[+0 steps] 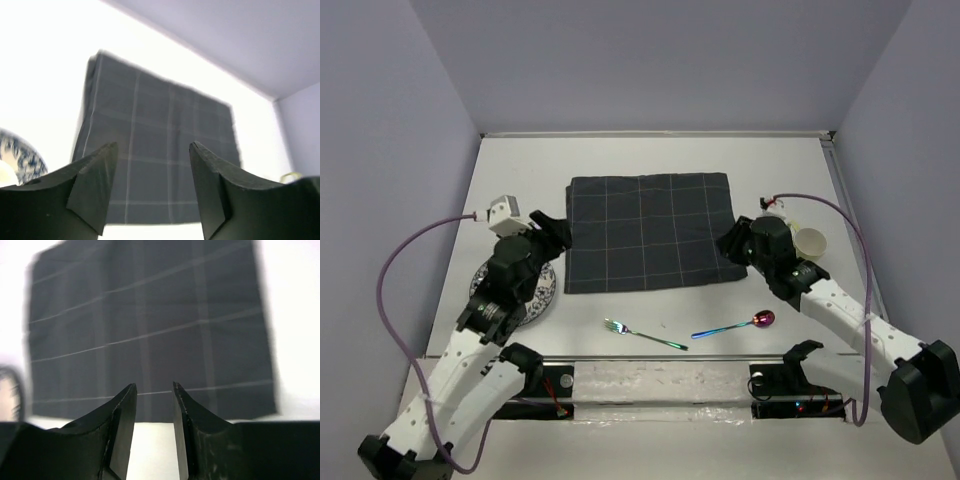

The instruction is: Set the dinner table for one person

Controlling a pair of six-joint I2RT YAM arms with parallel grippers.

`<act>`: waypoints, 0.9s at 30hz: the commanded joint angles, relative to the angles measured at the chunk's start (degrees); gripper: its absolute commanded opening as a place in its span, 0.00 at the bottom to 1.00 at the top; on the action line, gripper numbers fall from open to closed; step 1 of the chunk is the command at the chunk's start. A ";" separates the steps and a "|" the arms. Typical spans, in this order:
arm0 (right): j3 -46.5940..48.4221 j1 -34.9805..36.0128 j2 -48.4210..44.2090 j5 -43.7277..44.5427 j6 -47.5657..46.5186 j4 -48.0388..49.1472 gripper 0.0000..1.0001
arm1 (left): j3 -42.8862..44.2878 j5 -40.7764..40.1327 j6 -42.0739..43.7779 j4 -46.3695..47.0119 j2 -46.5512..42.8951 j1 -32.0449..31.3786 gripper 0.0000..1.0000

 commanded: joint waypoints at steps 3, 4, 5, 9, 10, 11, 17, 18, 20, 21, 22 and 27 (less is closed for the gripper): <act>4.63 7.55 0.69 -10.83 -2.71 8.52 0.43 | 10.03 3.02 13.63 0.01 -9.41 -0.11 0.82; 4.98 8.61 3.04 -14.07 -1.76 12.36 0.44 | 10.39 3.81 15.65 -0.08 -11.69 -0.11 0.86; 5.68 10.18 3.07 -14.97 -1.31 13.71 0.45 | 10.66 3.65 15.67 -0.25 -12.84 -0.11 0.90; 11.30 19.41 16.22 -16.82 1.41 22.23 0.45 | 10.31 -1.70 18.48 -2.18 -19.17 -0.11 0.99; 12.79 21.08 19.12 -17.09 1.94 23.99 0.45 | 9.96 -3.02 18.92 -2.36 -20.40 -0.11 0.99; 16.55 23.71 22.11 -17.00 2.47 25.66 0.45 | 8.57 -5.82 19.53 -2.54 -22.67 -0.19 0.99; 32.63 28.74 41.45 -17.44 4.58 28.75 0.45 | 3.02 -9.01 21.21 -2.54 -26.38 -0.11 0.99; 34.32 29.27 45.65 -17.61 5.28 28.66 0.45 | 3.28 -9.36 21.47 -2.71 -26.47 -0.11 0.99; 38.62 30.23 49.44 -17.44 6.16 28.57 0.45 | 2.49 -8.84 21.47 -1.58 -27.00 -0.11 0.99; 39.95 31.11 51.21 -17.70 6.77 28.49 0.45 | 2.40 -8.05 21.56 -1.31 -27.09 -0.02 0.99; 41.27 31.12 52.97 -18.31 7.74 28.49 0.45 | 2.40 -7.44 21.73 -1.31 -27.09 -0.02 0.99; 49.27 33.04 64.12 -20.07 9.94 27.44 0.45 | 2.31 -5.59 21.47 -1.22 -26.47 0.33 0.99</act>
